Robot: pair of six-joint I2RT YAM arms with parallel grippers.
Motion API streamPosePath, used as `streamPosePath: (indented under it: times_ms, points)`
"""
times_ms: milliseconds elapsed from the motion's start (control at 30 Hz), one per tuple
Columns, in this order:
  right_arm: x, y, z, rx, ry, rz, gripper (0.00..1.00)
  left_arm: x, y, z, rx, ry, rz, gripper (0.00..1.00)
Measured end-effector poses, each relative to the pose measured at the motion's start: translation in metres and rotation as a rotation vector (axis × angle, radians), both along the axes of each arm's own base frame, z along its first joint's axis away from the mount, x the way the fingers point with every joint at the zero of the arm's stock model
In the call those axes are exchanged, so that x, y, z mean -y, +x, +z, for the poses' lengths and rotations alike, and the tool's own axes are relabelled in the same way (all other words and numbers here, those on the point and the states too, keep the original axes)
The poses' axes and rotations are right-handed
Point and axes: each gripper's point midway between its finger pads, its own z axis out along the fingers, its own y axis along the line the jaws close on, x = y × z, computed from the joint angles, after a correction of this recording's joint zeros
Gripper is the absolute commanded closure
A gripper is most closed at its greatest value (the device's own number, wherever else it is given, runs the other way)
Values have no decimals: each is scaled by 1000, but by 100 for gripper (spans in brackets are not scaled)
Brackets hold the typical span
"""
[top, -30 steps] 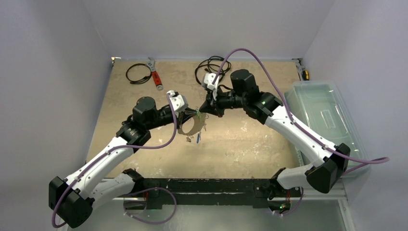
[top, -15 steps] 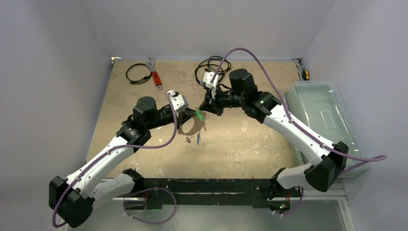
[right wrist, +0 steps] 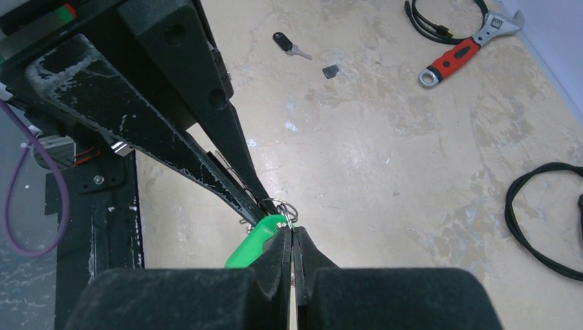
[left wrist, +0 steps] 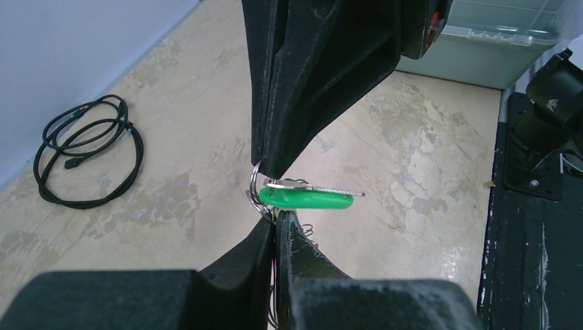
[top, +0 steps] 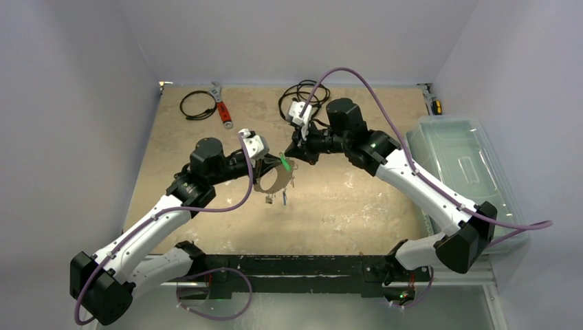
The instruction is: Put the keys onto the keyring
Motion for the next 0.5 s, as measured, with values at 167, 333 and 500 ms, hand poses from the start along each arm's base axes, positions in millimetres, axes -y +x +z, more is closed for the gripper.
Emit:
streamPosePath:
  times_ms: [167, 333, 500]
  points:
    - [0, 5, -5, -16, -20, -22, 100, 0, 0, 0, -1, 1, 2, 100]
    - [1, 8, -11, -32, -48, -42, 100, -1, 0, -2, -8, 5, 1, 100]
    - [4, 8, -10, -37, -70, -53, 100, 0, -1, -2, -8, 4, -2, 100]
